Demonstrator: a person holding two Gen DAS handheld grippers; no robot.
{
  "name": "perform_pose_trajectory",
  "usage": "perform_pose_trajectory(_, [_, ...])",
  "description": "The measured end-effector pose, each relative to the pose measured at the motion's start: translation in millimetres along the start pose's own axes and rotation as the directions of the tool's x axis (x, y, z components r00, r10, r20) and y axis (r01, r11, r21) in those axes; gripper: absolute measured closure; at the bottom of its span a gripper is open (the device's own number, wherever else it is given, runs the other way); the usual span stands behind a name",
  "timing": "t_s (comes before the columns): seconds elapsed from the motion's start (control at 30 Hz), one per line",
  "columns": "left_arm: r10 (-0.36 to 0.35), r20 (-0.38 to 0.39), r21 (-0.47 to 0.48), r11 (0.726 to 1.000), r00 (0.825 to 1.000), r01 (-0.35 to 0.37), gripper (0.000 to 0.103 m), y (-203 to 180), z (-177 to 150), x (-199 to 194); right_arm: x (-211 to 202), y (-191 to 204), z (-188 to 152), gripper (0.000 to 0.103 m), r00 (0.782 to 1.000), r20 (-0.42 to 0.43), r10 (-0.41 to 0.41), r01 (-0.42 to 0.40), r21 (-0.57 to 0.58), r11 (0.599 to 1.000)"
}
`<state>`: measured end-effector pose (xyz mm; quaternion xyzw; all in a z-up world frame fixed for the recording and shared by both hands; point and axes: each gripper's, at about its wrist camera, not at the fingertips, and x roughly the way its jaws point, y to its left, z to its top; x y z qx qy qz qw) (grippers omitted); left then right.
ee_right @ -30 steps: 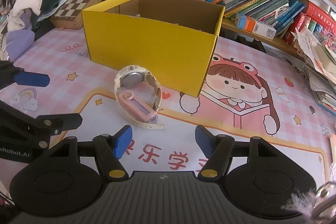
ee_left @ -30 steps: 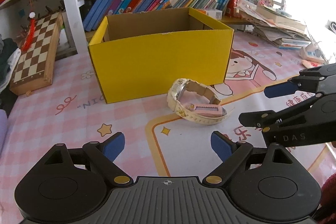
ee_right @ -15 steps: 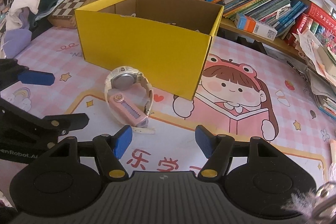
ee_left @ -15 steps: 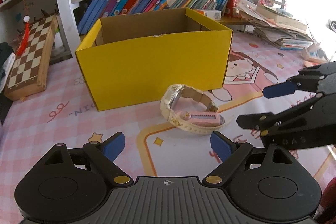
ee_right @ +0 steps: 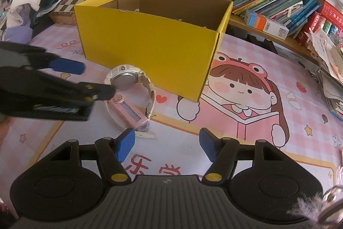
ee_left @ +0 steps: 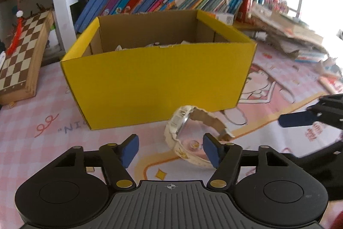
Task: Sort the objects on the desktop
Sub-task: 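Lift the watch with the left tool while the right tool grasps the pink box cutter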
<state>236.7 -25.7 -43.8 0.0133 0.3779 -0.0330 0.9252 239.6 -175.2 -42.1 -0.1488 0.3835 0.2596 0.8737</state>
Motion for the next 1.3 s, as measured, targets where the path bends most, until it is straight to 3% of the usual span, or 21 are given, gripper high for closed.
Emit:
perform_pose_trajectory(0.03, [0.0, -0.01, 0.006, 1.0, 1.0, 0.0, 0.049, 0.8, 1.3, 4.5, 0.3, 0.8, 0.4, 0.038, 1.0, -0.001, 0.003, -0.003, -0.004, 1.0])
perform_pose_trajectory(0.33, [-0.011, -0.02, 0.027, 1.0, 1.0, 0.012, 0.062, -0.2, 14.5, 25.4, 3.7, 6.6, 2.1, 0.035, 0.999, -0.01, 0.035, -0.035, -0.031, 0.999])
perform_pose_trajectory(0.47, [-0.032, -0.039, 0.05, 0.998, 0.999, 0.034, 0.077, -4.3, 17.0, 34.4, 4.1, 9.2, 2.3, 0.035, 0.999, -0.012, 0.046, -0.047, -0.044, 0.998])
perform_pose_trajectory(0.57, [-0.044, -0.039, 0.053, 0.998, 0.998, 0.046, 0.079, -2.8, 15.5, 32.5, 4.1, 10.2, 2.1, 0.035, 0.999, -0.014, 0.052, -0.053, -0.045, 0.998])
perform_pose_trajectory(0.73, [-0.076, -0.004, -0.078, 0.994, 0.997, 0.075, 0.088, 18.1, 13.4, 11.1, 7.1, 10.6, 2.9, 0.035, 0.997, -0.023, 0.069, -0.07, -0.043, 0.997])
perform_pose_trajectory(0.87, [-0.088, 0.009, -0.17, 0.981, 0.996, 0.088, 0.088, 36.9, 8.5, -7.8, 12.2, 13.2, 5.5, 0.035, 0.996, -0.035, 0.083, -0.085, -0.054, 0.995])
perform_pose_trajectory(1.3, [0.029, -0.036, -0.313, 0.949, 0.999, -0.038, 0.088, 71.1, -26.6, -44.5, 43.9, 26.3, 21.6, 0.024, 0.992, -0.048, 0.117, -0.121, -0.087, 0.989])
